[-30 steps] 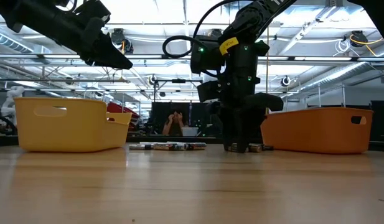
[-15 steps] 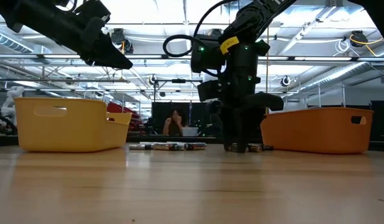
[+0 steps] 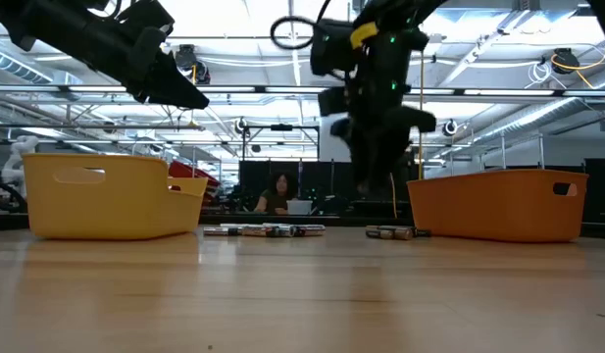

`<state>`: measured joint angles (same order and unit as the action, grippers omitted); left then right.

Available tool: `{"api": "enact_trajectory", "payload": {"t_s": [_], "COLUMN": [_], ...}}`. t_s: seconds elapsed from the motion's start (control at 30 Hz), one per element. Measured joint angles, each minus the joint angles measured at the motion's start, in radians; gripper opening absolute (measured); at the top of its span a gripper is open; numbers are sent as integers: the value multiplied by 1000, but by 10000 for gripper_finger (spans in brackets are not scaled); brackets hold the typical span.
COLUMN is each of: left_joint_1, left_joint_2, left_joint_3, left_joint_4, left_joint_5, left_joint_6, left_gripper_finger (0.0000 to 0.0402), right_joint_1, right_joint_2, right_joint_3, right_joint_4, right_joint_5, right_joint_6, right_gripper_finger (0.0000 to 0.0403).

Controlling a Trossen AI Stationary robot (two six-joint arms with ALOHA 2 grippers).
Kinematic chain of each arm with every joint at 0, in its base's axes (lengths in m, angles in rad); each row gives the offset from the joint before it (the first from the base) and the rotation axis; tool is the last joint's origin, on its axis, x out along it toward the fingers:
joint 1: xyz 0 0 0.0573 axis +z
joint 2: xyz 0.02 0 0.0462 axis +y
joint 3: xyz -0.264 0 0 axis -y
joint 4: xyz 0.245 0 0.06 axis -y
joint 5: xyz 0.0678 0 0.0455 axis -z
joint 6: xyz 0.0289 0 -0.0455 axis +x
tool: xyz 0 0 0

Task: Sort batteries
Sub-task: Put the black battery into the orange bin

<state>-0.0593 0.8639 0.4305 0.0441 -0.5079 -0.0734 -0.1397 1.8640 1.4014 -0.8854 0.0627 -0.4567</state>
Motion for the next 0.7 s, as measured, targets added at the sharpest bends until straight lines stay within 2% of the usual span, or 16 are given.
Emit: {"api": "enact_trajectory", "payload": {"t_s": [0.2, 0.4, 0.5, 0.7], "left_joint_1": [0, 0, 0, 0], "left_joint_2": [0, 0, 0, 0], "left_joint_3": [0, 0, 0, 0], "left_joint_4": [0, 1, 7, 8], "left_joint_5": [0, 0, 1, 9], "left_joint_6": [0, 0, -4, -25], "left_gripper_finger": [121, 121, 121, 121], "right_joint_1": [-14, -92, -126, -143], "right_joint_2": [-132, -200, -202, -194], "right_joint_3": [0, -1, -6, -13], "right_joint_4": [-186, -396, -414, -408], "right_joint_5": [144, 129, 121, 120], "right_joint_6": [53, 210, 267, 262], "right_gripper_finger": [163, 163, 168, 310]}}
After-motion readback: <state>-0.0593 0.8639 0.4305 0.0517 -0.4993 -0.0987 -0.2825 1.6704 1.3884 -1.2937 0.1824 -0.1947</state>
